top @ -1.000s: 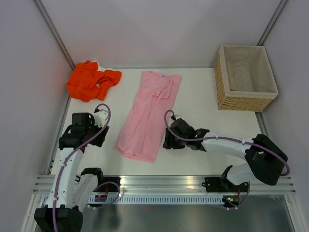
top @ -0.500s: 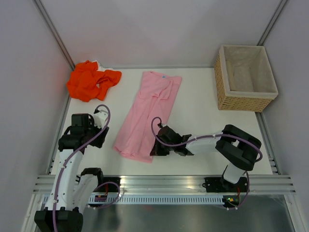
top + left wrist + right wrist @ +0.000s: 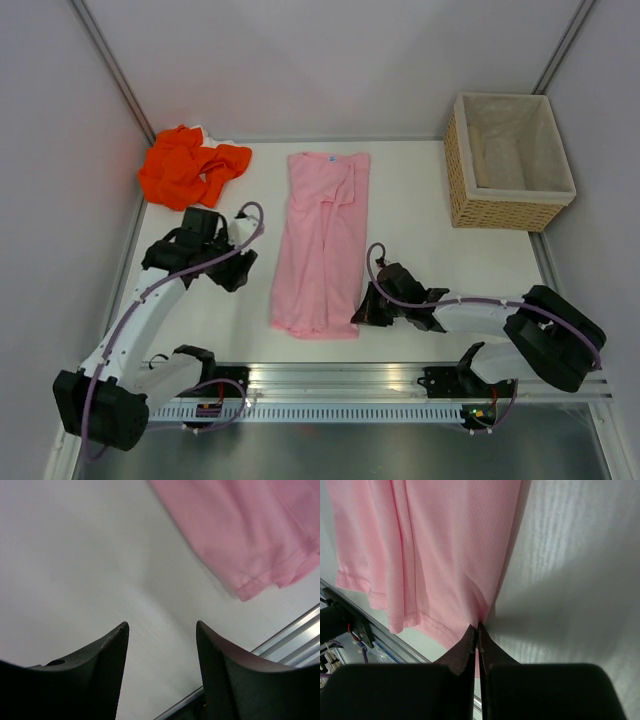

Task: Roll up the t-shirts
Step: Fold the tshirt, then roll the tshirt

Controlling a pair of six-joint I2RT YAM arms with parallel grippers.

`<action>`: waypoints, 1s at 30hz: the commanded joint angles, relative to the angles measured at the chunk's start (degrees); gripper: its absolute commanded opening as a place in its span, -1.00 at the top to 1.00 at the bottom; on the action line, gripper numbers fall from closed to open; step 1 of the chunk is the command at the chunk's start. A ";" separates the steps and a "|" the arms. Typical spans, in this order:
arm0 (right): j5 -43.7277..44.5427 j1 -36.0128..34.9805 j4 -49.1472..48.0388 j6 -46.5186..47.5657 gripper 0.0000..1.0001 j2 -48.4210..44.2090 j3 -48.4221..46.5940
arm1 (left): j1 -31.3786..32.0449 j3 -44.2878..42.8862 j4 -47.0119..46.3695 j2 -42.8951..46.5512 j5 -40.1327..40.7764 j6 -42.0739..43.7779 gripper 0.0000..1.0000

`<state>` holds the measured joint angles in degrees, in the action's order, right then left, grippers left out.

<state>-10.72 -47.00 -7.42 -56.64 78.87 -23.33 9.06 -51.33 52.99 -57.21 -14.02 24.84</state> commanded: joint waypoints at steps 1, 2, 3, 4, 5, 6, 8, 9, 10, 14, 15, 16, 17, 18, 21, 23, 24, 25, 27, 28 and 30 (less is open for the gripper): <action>0.97 1.56 9.88 2.85 0.89 -3.79 3.73 | 15.07 -4.30 -1.75 -4.12 2.05 0.12 -0.23; 0.97 1.91 11.88 3.46 0.64 -4.60 3.56 | 21.29 -5.52 -1.58 -5.18 3.20 0.64 -0.25; 0.88 2.09 13.21 3.82 0.48 -6.34 2.43 | 23.44 -6.23 -1.40 -6.06 2.86 2.13 -0.25; 0.96 2.18 14.70 4.34 0.31 -7.32 1.54 | 25.11 -7.02 -0.97 -6.07 1.90 3.36 -0.25; 0.70 2.18 16.02 5.22 0.16 -8.37 0.49 | 26.17 -7.90 -0.18 -5.98 -1.15 4.68 -0.26; 0.79 2.27 19.25 7.05 -0.04 -10.73 -2.04 | 27.49 -9.82 2.61 -5.63 -2.49 6.17 -0.28; 2.45 2.27 25.66 9.87 -0.16 -13.12 -5.30 | 28.12 -12.20 6.22 -3.19 -4.95 12.84 -0.32; 3.16 2.27 27.44 13.36 -0.17 -15.39 -8.80 | 28.38 -12.47 9.81 -1.78 -5.92 16.69 -0.32; 3.68 2.27 28.85 15.40 -0.18 -16.37 -10.49 | 28.38 -12.39 11.24 -0.29 -6.45 26.22 -0.33; 6.06 2.18 27.74 27.96 -0.17 -18.66 -16.39 | 29.26 0.82 5.39 8.42 -7.69 44.84 -0.43; 6.50 2.18 26.68 30.60 -0.17 -18.58 -17.61 | 30.22 3.93 2.06 9.74 -7.60 46.07 -0.43; 5.46 2.18 25.54 36.28 -0.15 -18.49 -18.23 | 30.66 6.83 -2.76 10.10 -7.77 48.09 -0.44; 3.79 2.09 23.18 39.30 -0.12 -18.32 -18.67 | 31.01 11.90 -4.55 10.19 -8.82 49.85 -0.46; 0.56 1.74 22.46 42.20 -0.11 -18.14 -19.20 | 31.02 14.22 -5.52 10.89 -9.79 52.13 -0.48; -1.32 -2.45 22.97 59.66 -0.09 -18.66 -17.72 | 31.11 22.13 -8.60 13.86 -13.13 60.48 -0.56; -1.32 -7.54 26.82 71.25 -0.09 -18.67 -16.23 | 31.11 25.38 -11.59 14.76 -14.27 61.38 -0.58; -1.23 -9.40 28.06 73.76 -0.10 -18.23 -14.57 | 31.11 26.01 -12.29 14.85 -14.37 62.08 -0.58; -1.84 -10.90 29.12 76.13 -0.11 -17.97 -13.59 | 31.11 26.98 -13.86 14.67 -14.54 62.08 -0.59; -2.02 -15.21 28.43 79.66 -0.14 -17.26 -10.69 | 31.11 27.42 -15.11 14.32 -14.72 62.69 -0.59; -1.24 -16.35 27.73 80.10 -0.15 -16.82 -10.07 | 31.11 27.51 -15.29 13.62 -14.81 62.96 -0.59; -0.10 -19.70 29.13 82.47 -0.16 -14.10 -10.68 | 31.11 27.42 -15.73 12.48 -14.81 63.23 -0.59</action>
<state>-11.09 -63.79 20.01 15.25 62.50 -34.35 39.97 -23.88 42.06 -43.77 -24.69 82.56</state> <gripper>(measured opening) 0.575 0.791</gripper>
